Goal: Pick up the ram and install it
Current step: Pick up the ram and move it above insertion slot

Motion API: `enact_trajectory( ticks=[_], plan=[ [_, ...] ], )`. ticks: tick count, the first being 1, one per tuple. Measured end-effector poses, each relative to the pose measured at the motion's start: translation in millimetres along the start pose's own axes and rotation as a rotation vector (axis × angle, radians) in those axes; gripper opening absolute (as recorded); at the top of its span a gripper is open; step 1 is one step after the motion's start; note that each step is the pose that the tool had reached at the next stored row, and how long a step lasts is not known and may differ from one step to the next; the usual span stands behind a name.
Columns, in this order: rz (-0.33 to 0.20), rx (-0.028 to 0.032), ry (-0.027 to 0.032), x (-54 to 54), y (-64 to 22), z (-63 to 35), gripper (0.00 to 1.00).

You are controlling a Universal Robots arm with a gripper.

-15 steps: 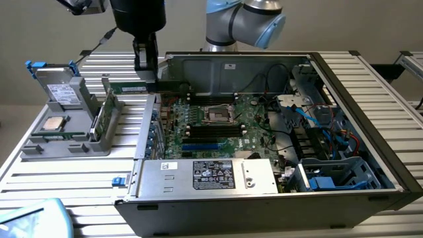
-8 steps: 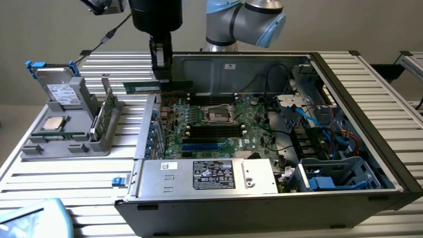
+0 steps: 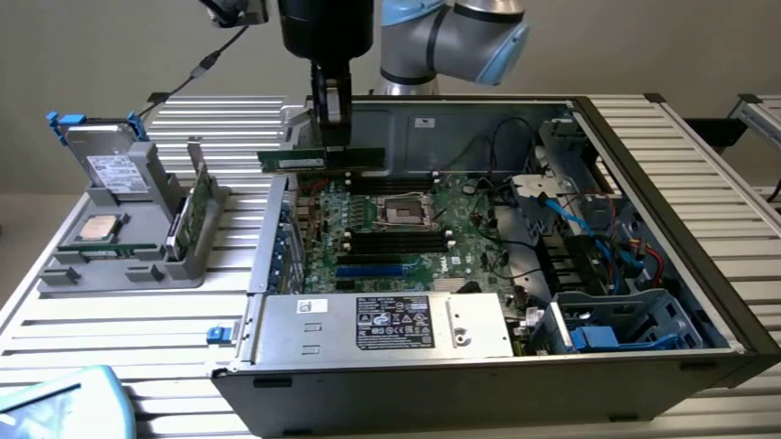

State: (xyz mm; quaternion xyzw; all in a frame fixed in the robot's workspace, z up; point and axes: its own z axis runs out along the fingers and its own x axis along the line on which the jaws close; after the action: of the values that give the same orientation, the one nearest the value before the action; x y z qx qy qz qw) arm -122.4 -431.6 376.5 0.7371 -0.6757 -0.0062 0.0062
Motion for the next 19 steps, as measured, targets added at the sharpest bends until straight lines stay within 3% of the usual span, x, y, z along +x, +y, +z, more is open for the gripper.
enact_trajectory(
  ticks=[9,19],
  plan=[
    [0.0,0.0015,0.0002,3.0,-34.4,-1.2,0.14],
    [0.0,0.0015,0.0002,6.9,-79.1,-2.1,0.14]
  ],
)
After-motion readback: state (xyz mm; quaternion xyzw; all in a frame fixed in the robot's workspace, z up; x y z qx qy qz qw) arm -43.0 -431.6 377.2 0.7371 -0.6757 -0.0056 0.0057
